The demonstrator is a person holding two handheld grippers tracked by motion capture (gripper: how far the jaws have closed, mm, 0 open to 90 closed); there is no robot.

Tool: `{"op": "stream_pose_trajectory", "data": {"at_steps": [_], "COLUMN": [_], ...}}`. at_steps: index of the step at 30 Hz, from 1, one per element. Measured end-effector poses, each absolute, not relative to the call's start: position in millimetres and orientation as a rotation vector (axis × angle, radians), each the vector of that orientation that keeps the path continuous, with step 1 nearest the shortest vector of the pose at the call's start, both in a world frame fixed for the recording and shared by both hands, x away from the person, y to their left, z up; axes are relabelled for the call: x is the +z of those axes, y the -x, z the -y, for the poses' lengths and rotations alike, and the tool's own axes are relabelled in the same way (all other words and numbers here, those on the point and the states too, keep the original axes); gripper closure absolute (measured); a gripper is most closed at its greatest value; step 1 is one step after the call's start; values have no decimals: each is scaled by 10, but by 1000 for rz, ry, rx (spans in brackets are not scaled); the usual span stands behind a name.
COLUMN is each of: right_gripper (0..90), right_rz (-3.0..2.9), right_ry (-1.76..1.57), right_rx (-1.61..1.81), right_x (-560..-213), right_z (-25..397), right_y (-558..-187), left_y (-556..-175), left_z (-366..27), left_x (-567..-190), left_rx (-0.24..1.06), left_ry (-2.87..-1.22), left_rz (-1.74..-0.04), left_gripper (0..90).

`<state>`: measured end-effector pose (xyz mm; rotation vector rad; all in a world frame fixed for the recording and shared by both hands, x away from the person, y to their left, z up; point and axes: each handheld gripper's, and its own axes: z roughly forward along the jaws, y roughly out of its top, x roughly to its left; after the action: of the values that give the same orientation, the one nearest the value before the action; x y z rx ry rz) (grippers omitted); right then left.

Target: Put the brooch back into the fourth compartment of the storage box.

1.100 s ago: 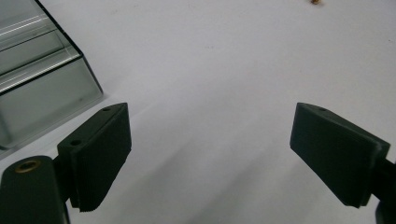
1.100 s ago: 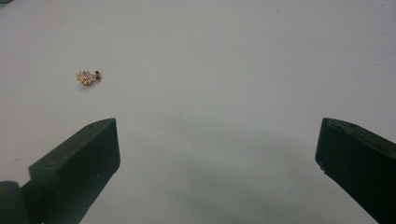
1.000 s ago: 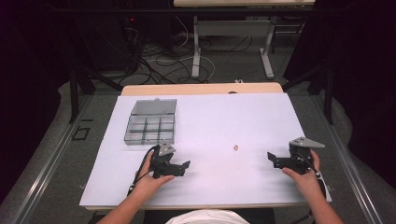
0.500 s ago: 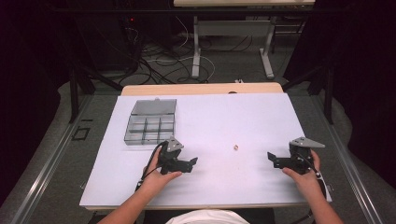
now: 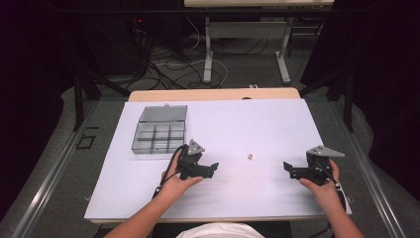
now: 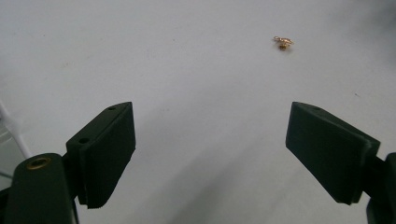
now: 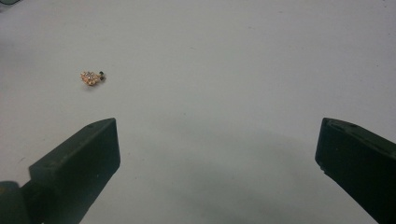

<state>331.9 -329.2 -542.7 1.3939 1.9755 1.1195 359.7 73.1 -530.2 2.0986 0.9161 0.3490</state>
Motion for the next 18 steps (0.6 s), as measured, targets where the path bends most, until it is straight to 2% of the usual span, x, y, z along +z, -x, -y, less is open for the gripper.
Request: {"op": "stream_pose_trajectory", "data": {"at_steps": [18], "right_gripper": [0], "right_rz": [-1980], "right_ry": [-1401], "right_rx": [1127], "right_x": [-5430], "right_z": [3288], "right_y": [-3319], "left_y": [-3722], "left_z": [-452], "left_x": [-5193], "left_rx": [334], "left_ry": [-2091], "left_rz": [-923], "left_gripper": [164]}}
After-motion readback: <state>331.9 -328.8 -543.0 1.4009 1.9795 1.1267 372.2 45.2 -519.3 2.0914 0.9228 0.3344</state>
